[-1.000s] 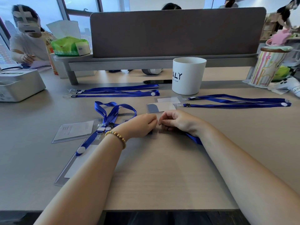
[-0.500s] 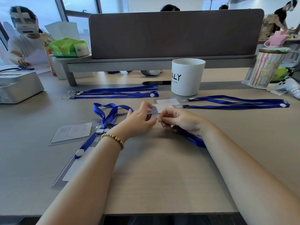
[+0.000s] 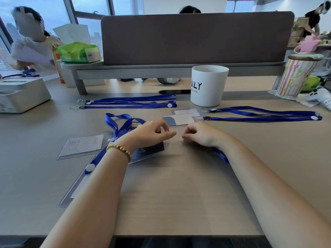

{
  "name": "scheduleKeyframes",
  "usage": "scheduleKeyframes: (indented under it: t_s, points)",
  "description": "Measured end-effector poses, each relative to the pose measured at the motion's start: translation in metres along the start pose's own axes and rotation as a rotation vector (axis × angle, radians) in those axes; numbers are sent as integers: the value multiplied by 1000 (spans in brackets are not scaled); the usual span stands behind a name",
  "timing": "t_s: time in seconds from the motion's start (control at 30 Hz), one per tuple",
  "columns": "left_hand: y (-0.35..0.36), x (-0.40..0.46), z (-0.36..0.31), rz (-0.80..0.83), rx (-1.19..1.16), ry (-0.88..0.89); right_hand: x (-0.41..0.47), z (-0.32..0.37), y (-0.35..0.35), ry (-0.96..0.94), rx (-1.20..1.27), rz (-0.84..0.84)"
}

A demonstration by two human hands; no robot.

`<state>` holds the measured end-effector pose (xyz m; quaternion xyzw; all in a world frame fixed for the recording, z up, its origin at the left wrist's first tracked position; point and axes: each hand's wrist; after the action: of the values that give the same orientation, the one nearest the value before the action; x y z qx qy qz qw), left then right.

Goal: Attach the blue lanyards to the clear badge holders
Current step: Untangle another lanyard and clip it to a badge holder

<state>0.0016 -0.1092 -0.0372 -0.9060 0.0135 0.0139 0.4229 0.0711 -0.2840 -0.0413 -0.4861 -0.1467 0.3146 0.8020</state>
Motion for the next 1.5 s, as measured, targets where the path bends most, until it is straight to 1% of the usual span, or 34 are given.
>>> scheduleKeyframes:
  t_s: [0.03, 0.1, 0.17, 0.3, 0.37, 0.43, 0.5, 0.63, 0.73, 0.8, 0.83, 0.93, 1.0, 1.07, 1.13, 1.2, 1.27, 1.3, 1.4, 1.5]
  points:
    - [1, -1, 0, 21, 13, 1, 1, -1, 0, 9, -34, -27]
    - [5, -2, -1, 70, 18, 4, 1, -1, -2, 33, 45, -79]
    - [9, -3, -3, 96, 33, 11, 1, 0, -5, 54, 242, -134]
    - [16, 0, -9, -43, 132, 58, 4, 4, -11, 30, 652, -277]
    - [23, 0, -19, -39, 85, 56, 7, 9, -15, 11, 806, -324]
    - [31, 0, -33, 35, -46, 29, 10, 16, -19, -28, 932, -336]
    - [39, 1, -45, 106, -201, 18, 15, 24, -26, -72, 951, -342]
    - [43, 5, -58, 104, -474, -12, 24, 34, -43, -134, 941, -354]
    - [37, 8, -56, 13, -523, -74, 25, 32, -56, -133, 973, -414]
    - [28, 10, -48, -102, -572, -137, 23, 23, -62, -99, 1083, -498]
    - [24, 12, -43, -159, -640, -168, 21, 17, -64, -77, 1154, -543]
    - [11, 16, -29, -277, -1014, -277, 18, -5, -63, -9, 1350, -656]
    - [7, 20, -23, -376, -1320, -330, 19, -15, -55, 59, 1359, -683]
    - [4, 26, -21, -480, -1586, -318, 19, -18, -41, 135, 1268, -651]
    - [3, 31, -26, -543, -1734, -255, 18, -17, -26, 187, 1157, -548]
    - [-1, 32, -37, -550, -1829, -184, 17, -11, -14, 202, 967, -402]
    - [-5, 35, -49, -512, -1866, -111, 15, -3, -7, 170, 734, -266]
    - [-6, 36, -55, -503, -1883, -86, 13, 0, -4, 143, 677, -209]
    - [-9, 44, -66, -590, -1932, -92, 4, 10, -4, 81, 698, -44]
    - [-12, 49, -69, -670, -1874, -89, -3, 12, -7, 56, 592, 63]
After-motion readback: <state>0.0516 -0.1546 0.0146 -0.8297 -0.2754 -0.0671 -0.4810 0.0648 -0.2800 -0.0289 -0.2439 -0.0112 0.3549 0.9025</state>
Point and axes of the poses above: each hand's wrist, its own x-axis towards the middle knuckle, its own y-axis out of the palm, z = x × y, and after that the axes turned 8 degrees about -x, right-handed
